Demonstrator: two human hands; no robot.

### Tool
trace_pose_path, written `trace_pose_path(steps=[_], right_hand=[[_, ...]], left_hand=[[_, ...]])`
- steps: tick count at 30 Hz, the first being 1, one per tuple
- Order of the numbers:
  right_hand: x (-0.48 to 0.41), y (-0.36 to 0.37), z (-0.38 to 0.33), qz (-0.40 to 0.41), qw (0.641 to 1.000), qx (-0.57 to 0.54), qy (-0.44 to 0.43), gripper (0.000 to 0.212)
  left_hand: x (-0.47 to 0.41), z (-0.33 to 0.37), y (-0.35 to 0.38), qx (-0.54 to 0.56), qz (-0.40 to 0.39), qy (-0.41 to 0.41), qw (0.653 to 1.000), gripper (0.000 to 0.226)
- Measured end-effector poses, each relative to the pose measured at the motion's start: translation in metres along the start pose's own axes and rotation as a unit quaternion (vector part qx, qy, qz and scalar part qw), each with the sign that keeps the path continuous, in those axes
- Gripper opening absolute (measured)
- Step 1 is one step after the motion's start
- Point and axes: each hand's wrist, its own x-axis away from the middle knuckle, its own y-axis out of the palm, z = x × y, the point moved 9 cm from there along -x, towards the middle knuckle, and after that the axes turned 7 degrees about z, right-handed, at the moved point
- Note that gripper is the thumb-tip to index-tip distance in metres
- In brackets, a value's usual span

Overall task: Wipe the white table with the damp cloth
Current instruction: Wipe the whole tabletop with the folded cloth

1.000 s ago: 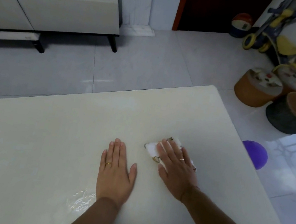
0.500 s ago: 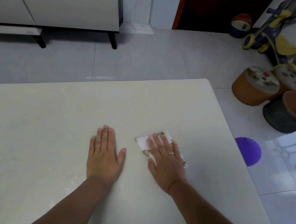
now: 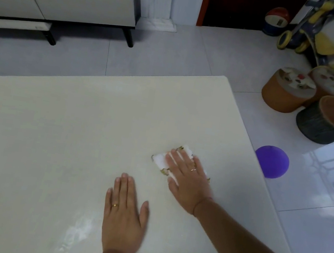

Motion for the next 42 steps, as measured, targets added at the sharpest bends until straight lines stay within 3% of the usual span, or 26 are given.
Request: trace_pose_path(steps=[3,6,8,11,14,16,20,25,27,28,29,30,31,33,34,35,36,38,39,42], right_hand=[[0.009,0.001,0.028,0.006,0.987,-0.030,0.159,0.060],[0.020,0.007,0.004,0.022,0.958,-0.066,0.278,0.063],[0.022,0.005,-0.027,0.026,0.967,-0.067,0.246,0.063],[0.031,0.003,-0.048,0.014,0.995,-0.048,0.082,0.061],[0.045,0.002,-0.030,0.009,0.999,-0.019,-0.047,0.060],[0.048,0.001,-0.007,0.012,1.000,-0.006,0.003,0.060],[0.069,0.012,-0.014,0.007,0.973,-0.047,0.224,0.064],[0.083,0.008,-0.055,-0.019,0.985,-0.038,0.166,0.057],[0.080,-0.005,-0.047,-0.009,0.977,-0.107,0.184,0.046],[0.078,-0.016,-0.043,0.007,0.955,-0.197,0.220,0.039],[0.077,-0.029,-0.038,0.030,0.910,-0.315,0.266,0.030],[0.077,-0.039,-0.034,0.040,0.835,-0.453,0.311,0.023],[0.079,-0.046,-0.037,0.031,0.725,-0.599,0.337,0.023],[0.086,-0.049,-0.054,-0.026,0.462,-0.814,0.351,0.030],[0.092,-0.052,-0.061,-0.057,0.377,-0.853,0.357,0.041],[0.098,-0.053,-0.066,-0.083,0.345,-0.865,0.354,0.048],[0.104,-0.052,-0.072,-0.106,0.342,-0.866,0.350,0.049],[0.118,-0.044,-0.077,-0.125,0.377,-0.847,0.353,0.044],[0.122,-0.038,-0.073,-0.118,0.411,-0.828,0.363,0.040],[0.141,-0.025,-0.035,-0.055,0.575,-0.688,0.440,0.027]], left_hand=[[0.000,0.001,-0.001,0.000,0.005,-0.002,1.000,0.069],[0.001,0.002,-0.003,-0.013,0.016,-0.002,1.000,0.068],[0.000,0.001,-0.004,-0.015,0.018,-0.002,1.000,0.068],[0.000,0.003,-0.004,-0.017,0.020,0.002,1.000,0.069],[0.001,0.001,-0.004,-0.020,0.020,-0.003,1.000,0.070],[0.002,0.000,-0.003,-0.022,0.015,-0.009,1.000,0.072],[0.001,-0.001,-0.001,-0.004,-0.008,-0.011,1.000,0.070],[0.027,-0.014,-0.017,0.049,0.008,-0.035,0.998,0.065],[0.039,-0.011,-0.025,0.082,0.008,-0.028,0.996,0.063],[0.043,-0.009,-0.030,0.115,0.016,-0.036,0.993,0.060],[0.045,-0.010,-0.035,0.165,0.026,-0.061,0.984,0.057],[0.047,-0.012,-0.040,0.228,0.030,-0.102,0.968,0.054],[0.048,-0.013,-0.043,0.298,0.027,-0.148,0.943,0.050],[0.048,-0.005,-0.047,0.427,-0.005,-0.210,0.880,0.033],[0.047,0.004,-0.046,0.489,-0.039,-0.226,0.842,0.026],[0.046,0.015,-0.042,0.555,-0.086,-0.232,0.794,0.029],[0.048,0.023,-0.034,0.606,-0.138,-0.249,0.743,0.036],[0.057,0.031,-0.020,0.646,-0.202,-0.308,0.668,0.040],[0.061,0.028,-0.016,0.642,-0.201,-0.335,0.660,0.038],[0.069,0.014,-0.011,0.575,-0.146,-0.357,0.721,0.040]])
